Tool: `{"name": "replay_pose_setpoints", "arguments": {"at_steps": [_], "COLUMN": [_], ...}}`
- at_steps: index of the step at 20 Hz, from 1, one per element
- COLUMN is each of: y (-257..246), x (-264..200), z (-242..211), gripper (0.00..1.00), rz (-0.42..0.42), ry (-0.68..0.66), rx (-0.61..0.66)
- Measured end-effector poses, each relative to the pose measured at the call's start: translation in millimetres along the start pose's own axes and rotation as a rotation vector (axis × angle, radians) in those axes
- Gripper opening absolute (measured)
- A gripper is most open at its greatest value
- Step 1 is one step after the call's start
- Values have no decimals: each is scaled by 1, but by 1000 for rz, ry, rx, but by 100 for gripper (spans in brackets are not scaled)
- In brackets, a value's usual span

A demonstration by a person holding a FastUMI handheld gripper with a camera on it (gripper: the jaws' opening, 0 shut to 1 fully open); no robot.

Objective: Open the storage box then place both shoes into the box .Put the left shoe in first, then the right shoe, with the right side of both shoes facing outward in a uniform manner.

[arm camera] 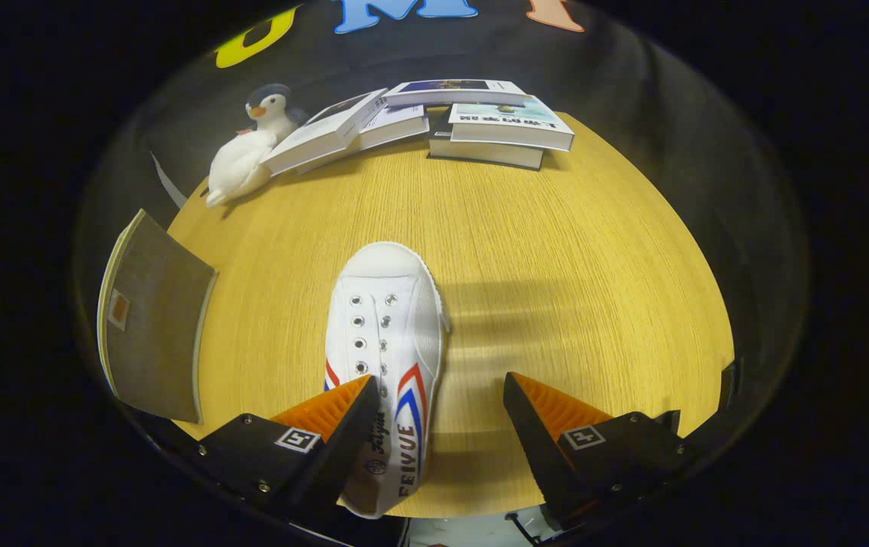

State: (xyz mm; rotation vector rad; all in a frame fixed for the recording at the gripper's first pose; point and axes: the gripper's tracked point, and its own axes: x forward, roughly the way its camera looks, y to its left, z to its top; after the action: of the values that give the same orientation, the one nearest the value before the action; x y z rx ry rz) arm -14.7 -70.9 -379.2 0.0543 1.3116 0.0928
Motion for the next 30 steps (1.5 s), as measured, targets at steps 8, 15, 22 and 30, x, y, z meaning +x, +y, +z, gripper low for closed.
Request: {"name": "replay_pose_setpoints", "arguments": {"at_steps": [8,15,22,30], "y": [30,18,44,91], "x": [8,16,11,-53], "z": [-2,0,2,25], "gripper": [64,22,0,0], "rz": [108,-2,158,283], "ry": [7,-22,11,-62], "rx": [112,141,409,432]}}
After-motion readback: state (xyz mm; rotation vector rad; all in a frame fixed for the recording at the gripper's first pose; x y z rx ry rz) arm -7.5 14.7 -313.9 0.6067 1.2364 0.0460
